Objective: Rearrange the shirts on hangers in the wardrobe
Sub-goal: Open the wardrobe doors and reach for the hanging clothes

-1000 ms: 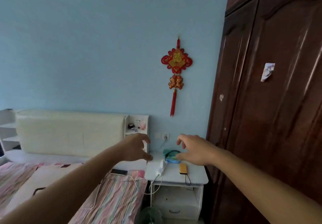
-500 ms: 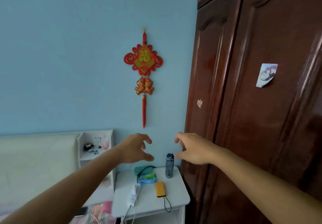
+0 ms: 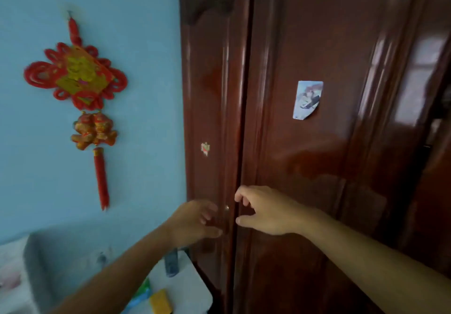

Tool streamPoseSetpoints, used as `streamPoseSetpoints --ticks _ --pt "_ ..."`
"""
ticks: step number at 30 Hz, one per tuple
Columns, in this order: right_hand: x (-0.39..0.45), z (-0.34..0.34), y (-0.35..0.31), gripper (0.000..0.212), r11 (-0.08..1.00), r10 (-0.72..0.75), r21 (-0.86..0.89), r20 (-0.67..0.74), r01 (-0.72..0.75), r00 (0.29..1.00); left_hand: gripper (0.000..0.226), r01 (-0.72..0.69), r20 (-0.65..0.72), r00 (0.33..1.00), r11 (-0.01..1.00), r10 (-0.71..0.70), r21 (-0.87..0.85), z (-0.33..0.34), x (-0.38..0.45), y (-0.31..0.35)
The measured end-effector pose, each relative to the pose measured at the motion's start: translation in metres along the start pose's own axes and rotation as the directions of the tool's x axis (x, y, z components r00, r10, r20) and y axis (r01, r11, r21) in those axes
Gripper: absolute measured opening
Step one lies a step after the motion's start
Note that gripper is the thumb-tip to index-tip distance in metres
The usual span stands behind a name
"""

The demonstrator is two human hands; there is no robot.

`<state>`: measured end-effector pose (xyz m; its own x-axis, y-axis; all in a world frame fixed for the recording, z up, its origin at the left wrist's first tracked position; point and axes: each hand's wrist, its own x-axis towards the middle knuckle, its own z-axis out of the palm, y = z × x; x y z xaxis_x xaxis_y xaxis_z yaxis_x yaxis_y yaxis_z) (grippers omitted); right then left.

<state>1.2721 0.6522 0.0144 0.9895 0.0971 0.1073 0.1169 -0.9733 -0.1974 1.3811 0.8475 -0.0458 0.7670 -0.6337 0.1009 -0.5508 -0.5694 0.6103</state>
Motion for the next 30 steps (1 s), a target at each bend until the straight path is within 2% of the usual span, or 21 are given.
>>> streamPoseSetpoints --ticks 6,12,15,17,20,24,27,30 --pt "-0.031 -0.009 0.029 0.046 0.964 0.249 -0.085 -0.042 -0.252 0.968 0.055 -0.200 0.182 0.951 0.947 0.249 -0.250 0.053 0.067 0.025" --pt "-0.073 -0.017 0.036 0.042 0.854 0.504 -0.112 -0.071 -0.509 0.861 0.052 -0.316 0.263 0.844 0.829 0.467 -0.461 0.103 0.089 0.063" --pt "-0.096 -0.023 0.036 0.037 0.798 0.582 -0.133 -0.086 -0.588 0.809 0.049 -0.291 0.263 0.808 0.746 0.527 -0.599 0.130 0.079 0.087" --pt "-0.112 -0.028 0.036 0.032 0.757 0.607 -0.225 -0.105 -0.613 0.788 0.052 -0.244 0.269 0.796 0.694 0.542 -0.678 0.149 0.066 0.100" --pt "-0.131 -0.031 0.036 0.029 0.677 0.602 -0.453 -0.112 -0.580 0.791 0.065 -0.218 0.289 0.760 0.647 0.583 -0.731 0.176 0.046 0.116" --pt "-0.145 -0.025 0.038 0.031 0.514 0.520 -0.800 0.005 -0.309 0.854 0.077 -0.214 0.338 0.709 0.646 0.619 -0.733 0.208 0.028 0.133" --pt "-0.149 -0.025 0.041 0.035 0.407 0.523 -0.895 0.062 -0.184 0.850 0.086 -0.171 0.385 0.719 0.684 0.579 -0.709 0.228 0.016 0.140" --pt "-0.156 -0.035 0.045 0.042 0.313 0.553 -0.935 0.036 -0.168 0.832 0.086 -0.142 0.379 0.754 0.696 0.537 -0.704 0.244 0.010 0.146"
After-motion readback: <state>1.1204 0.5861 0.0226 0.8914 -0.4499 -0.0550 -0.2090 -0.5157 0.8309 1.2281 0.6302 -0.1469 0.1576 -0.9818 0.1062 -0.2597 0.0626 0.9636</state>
